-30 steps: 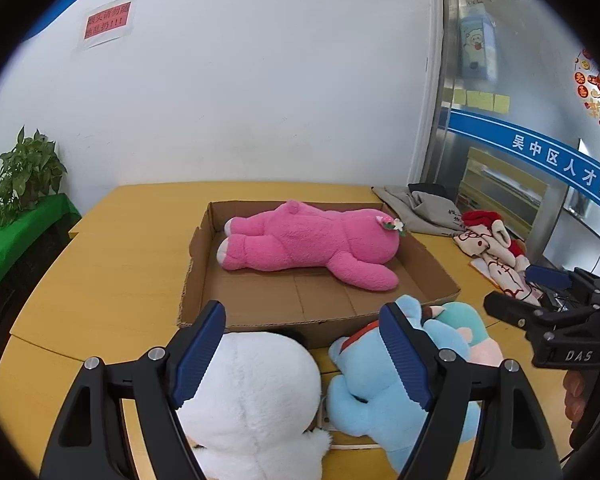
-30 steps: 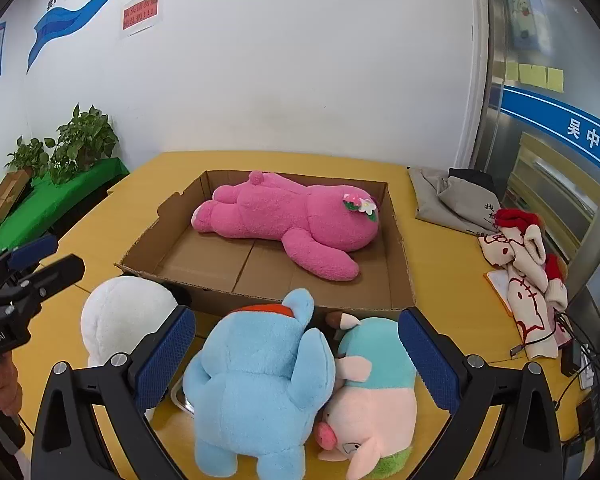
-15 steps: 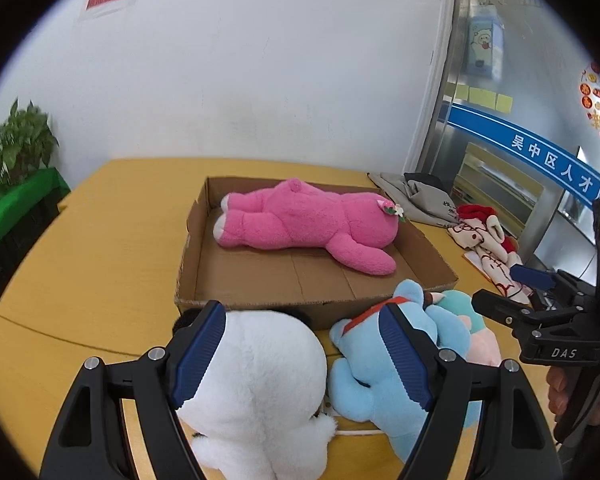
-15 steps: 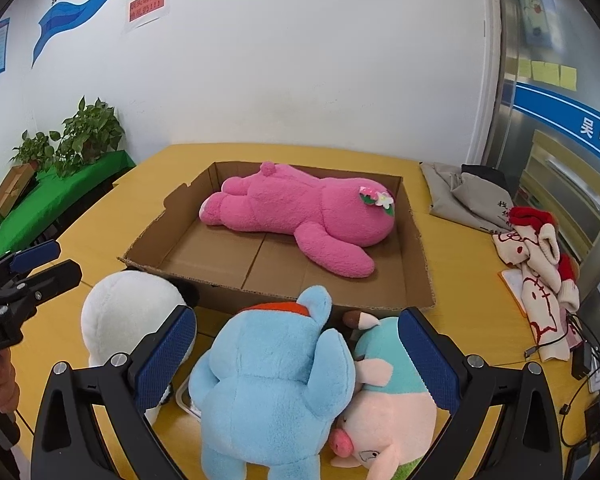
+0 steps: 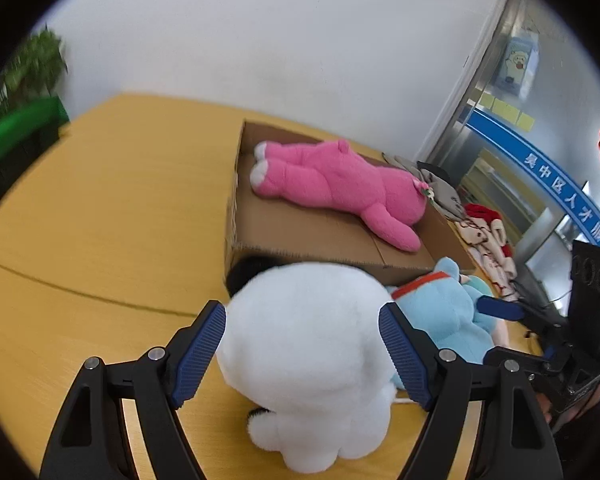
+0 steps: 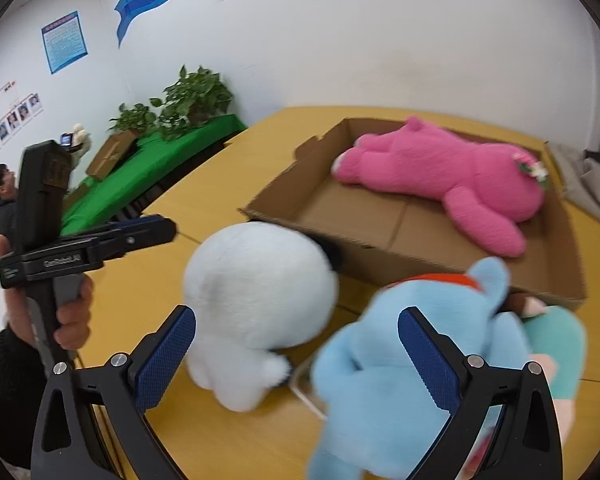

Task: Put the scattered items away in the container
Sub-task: 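Move both grippers onto the white panda plush beside the box, then close both grippers on the white panda plush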

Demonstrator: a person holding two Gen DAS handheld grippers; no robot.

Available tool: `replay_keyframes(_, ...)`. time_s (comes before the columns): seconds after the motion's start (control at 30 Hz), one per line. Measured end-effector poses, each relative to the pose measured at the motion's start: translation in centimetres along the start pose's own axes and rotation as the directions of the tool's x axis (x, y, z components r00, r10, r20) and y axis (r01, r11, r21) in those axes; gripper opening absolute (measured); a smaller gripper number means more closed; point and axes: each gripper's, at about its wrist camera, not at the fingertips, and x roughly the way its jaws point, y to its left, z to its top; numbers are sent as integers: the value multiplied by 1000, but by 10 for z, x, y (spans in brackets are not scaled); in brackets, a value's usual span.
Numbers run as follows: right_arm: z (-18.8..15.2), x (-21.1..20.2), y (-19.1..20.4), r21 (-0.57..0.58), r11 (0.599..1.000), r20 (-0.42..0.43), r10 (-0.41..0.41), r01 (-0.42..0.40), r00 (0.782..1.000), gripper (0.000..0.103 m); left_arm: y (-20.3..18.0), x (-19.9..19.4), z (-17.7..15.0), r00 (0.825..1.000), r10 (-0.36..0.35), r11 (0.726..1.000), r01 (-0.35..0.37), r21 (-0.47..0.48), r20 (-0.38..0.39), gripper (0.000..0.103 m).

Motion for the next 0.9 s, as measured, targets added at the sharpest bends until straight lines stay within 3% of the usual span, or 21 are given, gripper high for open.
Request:
replay_keyframes(0.2,2,44,15,19,994,-32,107,-107,994,103,47,26,-9,984,-160,980,149,-135,-77,79)
replay_keyframes(0.43,7,91,16,-21,996,-103,80,-83,991,103,69,63,-12,930,-337,926,298,-233,-147,82)
replay_keyframes(0.67,7,114,16,-56,996,-115,55,-62,992,103,78,83,-14,905,-400,894,351,-279,-144,85)
replay_keyframes(0.9,3,117,14,-67,997,-108,37,-44,993,103,75,85,-17,910,-390,902,346,-260,-141,85)
